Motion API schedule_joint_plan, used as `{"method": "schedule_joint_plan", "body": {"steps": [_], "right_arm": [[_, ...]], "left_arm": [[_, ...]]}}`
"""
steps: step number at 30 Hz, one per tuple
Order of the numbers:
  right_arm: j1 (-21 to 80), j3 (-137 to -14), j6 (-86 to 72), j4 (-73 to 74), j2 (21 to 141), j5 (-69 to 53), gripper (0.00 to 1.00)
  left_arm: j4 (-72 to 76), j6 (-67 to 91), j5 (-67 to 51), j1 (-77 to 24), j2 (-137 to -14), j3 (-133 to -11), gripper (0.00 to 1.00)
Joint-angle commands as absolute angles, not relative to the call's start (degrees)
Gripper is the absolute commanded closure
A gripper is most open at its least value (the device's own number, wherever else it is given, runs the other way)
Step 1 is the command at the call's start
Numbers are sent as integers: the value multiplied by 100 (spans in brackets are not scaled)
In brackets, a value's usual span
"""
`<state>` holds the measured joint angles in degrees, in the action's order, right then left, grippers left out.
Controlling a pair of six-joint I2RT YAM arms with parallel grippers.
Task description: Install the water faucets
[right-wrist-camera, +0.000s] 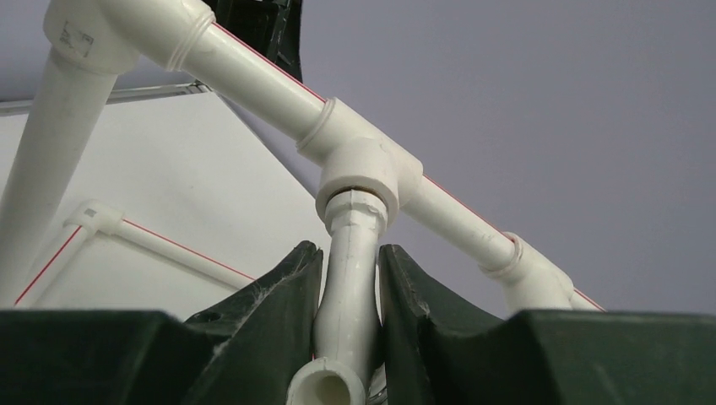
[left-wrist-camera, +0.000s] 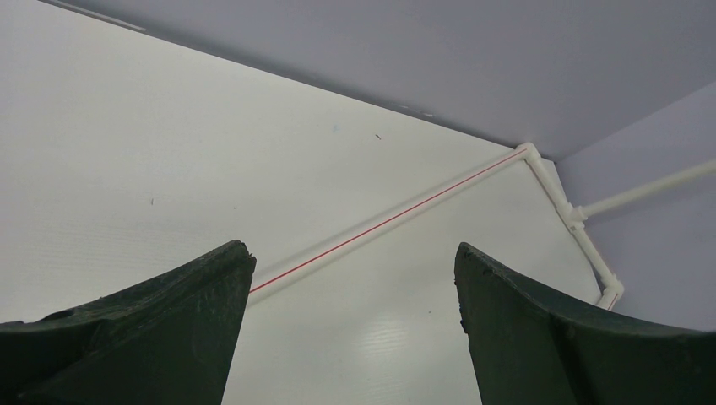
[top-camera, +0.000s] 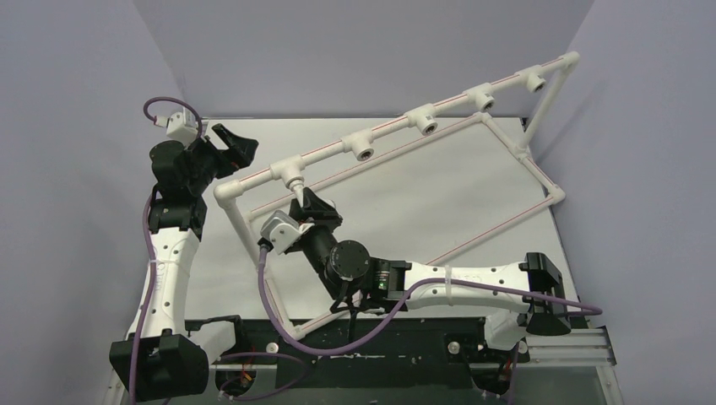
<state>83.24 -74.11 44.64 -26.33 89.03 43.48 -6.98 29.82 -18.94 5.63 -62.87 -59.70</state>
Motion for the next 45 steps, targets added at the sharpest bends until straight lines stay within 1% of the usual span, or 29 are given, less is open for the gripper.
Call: {"method": "schedule_joint_plan", "body": {"steps": [1, 2, 5, 8, 17, 26, 28, 30, 31, 34, 36, 38, 40, 45], "right_arm": [[8224, -7707, 4040, -2910, 8968, 4605, 96], [8215, -7709, 3981, -2969, 8989, 4662, 100], [8196, -7636, 3644, -3282, 8965, 4757, 100], [8163, -7604, 2973, -3404, 8900, 4654, 100], [7808, -7264, 426, -3336, 8459, 4144, 100], [7819, -7262, 686, -3049, 8352, 4034, 99], [7860, -7264, 721, -3029, 8260, 3984, 82], [7892, -7323, 791, -2973, 8173, 3916, 74], [7897, -7374, 799, -2901, 8129, 3881, 66], [7888, -7498, 868, -2715, 8016, 3775, 52], [7884, -7545, 938, -2637, 7933, 3670, 39], [7867, -7604, 1097, -2530, 7860, 3693, 31], [7869, -7616, 1194, -2457, 7736, 3734, 26], [7840, -7549, 1453, -2211, 7301, 3709, 19]], "left_arm": [[-299, 3024, -2029, 615, -6275, -6057, 14], [-297, 3030, -2030, 615, -6271, -6056, 13], [-291, 3030, -2030, 616, -6258, -6055, 13], [-297, 3024, -2030, 615, -6249, -6051, 13], [-302, 3018, -2030, 615, -6231, -6059, 13], [-308, 3012, -2045, 615, -6241, -6071, 13], [-308, 3022, -2056, 615, -6240, -6067, 13], [-307, 3020, -2052, 615, -6249, -6058, 13], [-308, 3019, -2048, 615, -6261, -6063, 13], [-308, 3016, -2042, 615, -6267, -6059, 13], [-312, 3007, -2015, 615, -6280, -6056, 13], [-316, 2998, -1993, 615, -6278, -6057, 13], [-316, 2998, -1991, 615, -6288, -6057, 13], [-291, 3007, -2017, 606, -6308, -6048, 13]]}}
